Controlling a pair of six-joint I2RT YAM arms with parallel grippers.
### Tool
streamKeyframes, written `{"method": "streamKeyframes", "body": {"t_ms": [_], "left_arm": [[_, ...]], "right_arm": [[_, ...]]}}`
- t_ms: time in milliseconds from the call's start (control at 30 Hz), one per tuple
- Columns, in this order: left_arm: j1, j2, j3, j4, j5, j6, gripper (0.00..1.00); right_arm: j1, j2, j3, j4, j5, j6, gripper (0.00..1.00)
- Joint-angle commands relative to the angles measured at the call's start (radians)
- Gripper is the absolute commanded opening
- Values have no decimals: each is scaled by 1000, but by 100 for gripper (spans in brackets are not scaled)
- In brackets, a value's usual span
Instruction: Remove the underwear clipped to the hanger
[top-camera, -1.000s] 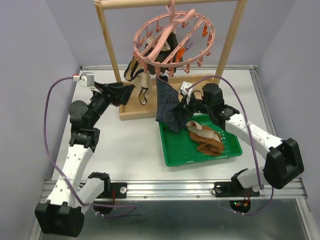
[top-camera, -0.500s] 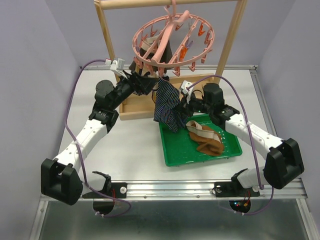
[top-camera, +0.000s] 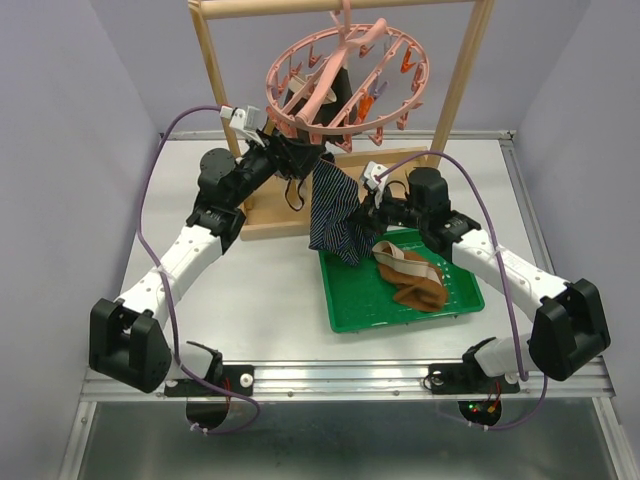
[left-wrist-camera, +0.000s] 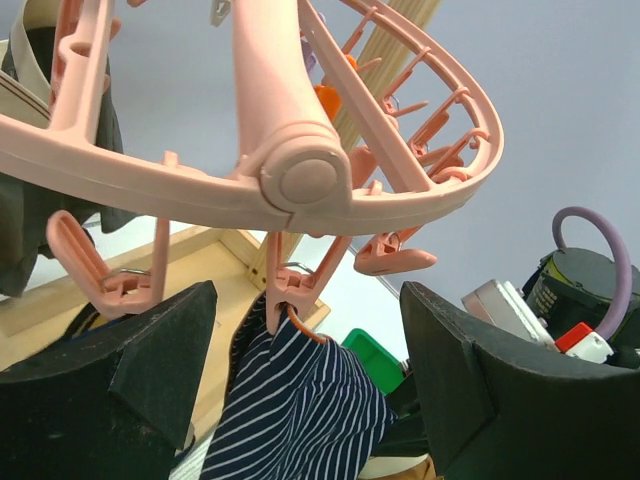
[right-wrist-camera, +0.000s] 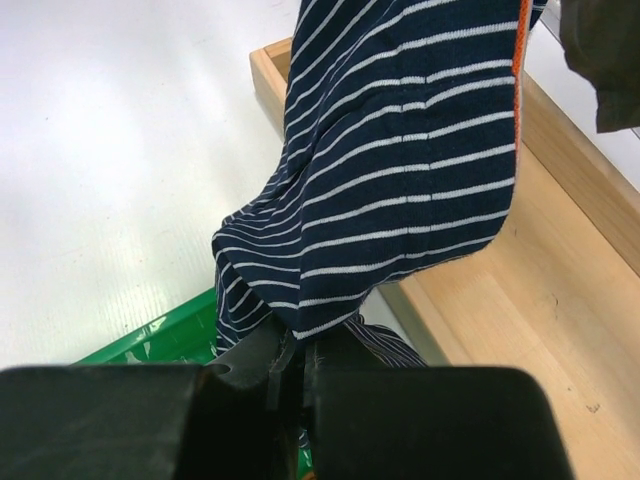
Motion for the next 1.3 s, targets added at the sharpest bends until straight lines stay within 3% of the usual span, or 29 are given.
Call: {"method": "streamKeyframes", "body": {"t_ms": [0,433,900,1133,1267], "left_arm": [[-16,7,37,99,-9,58,86],[-22,50,28,234,-32,74,84],[-22,108,64,256,-39,63,72],[-24,132,91,308,-32,28,55],[-22,131,89,328,-22,19,54]], "right_arm": [[-7,-35,-8,66,-30,17,0],[-7,-38,-5,72,-47,33,1],[-6,-46,-14,83,-56,40,1],[-6,-52,-19,84,-56,42,1],[-7,-55,-24,86,-56,42,1]]}}
